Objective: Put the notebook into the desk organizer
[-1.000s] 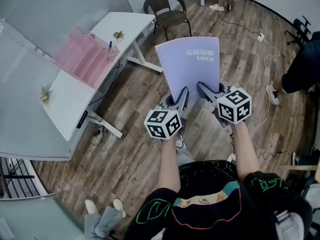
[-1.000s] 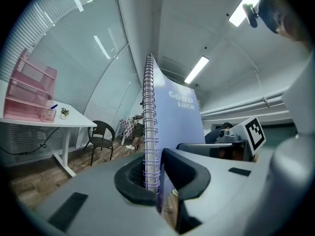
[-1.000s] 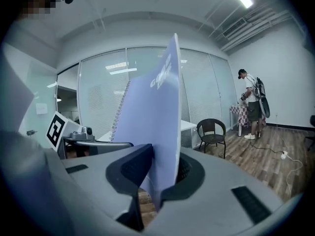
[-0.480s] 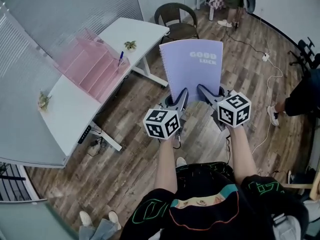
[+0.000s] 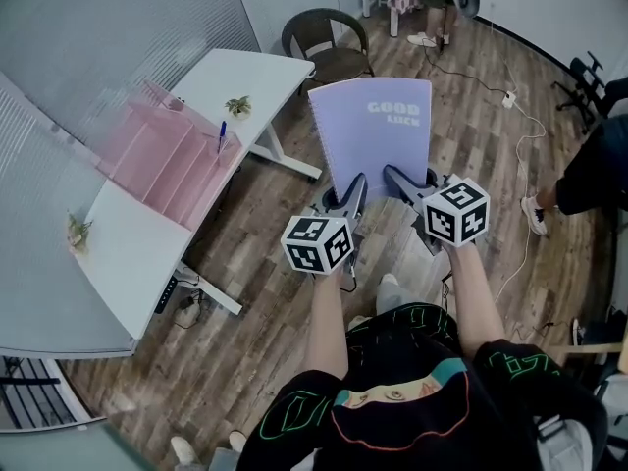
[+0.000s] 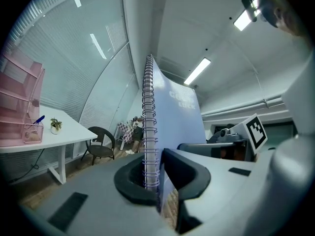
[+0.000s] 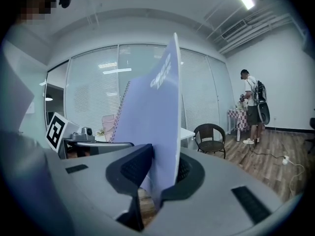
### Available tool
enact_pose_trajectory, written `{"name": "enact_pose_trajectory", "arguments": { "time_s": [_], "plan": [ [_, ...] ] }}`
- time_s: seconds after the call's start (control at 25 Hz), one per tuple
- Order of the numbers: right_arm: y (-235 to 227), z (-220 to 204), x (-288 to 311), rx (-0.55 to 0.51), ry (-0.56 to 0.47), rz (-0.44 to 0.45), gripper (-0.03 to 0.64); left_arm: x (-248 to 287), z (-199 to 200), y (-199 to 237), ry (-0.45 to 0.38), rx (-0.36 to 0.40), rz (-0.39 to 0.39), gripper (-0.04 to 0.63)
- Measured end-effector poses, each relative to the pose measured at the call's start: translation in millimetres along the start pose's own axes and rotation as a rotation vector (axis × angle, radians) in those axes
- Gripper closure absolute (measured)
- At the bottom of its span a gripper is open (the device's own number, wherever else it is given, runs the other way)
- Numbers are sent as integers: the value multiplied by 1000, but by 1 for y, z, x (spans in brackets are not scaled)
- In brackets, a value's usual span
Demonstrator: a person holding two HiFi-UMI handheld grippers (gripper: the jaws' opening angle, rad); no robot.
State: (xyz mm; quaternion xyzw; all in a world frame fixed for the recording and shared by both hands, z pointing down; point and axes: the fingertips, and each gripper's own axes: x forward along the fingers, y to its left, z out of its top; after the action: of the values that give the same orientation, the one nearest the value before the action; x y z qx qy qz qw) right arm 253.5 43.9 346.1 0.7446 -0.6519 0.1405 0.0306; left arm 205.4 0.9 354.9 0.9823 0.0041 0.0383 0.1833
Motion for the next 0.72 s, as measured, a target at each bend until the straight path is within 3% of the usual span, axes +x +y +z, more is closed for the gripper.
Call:
{"name": "enact_pose_trajectory", "arguments": {
  "time_s": [0.4,0.72],
  "plan": [
    [-4,3,55,8,32,73,555,6,9,49,-1,-32,68,549],
    [8,-13,123,0,128,191,556,-4,-2,112,-13,-118,192,549]
  ]
}}
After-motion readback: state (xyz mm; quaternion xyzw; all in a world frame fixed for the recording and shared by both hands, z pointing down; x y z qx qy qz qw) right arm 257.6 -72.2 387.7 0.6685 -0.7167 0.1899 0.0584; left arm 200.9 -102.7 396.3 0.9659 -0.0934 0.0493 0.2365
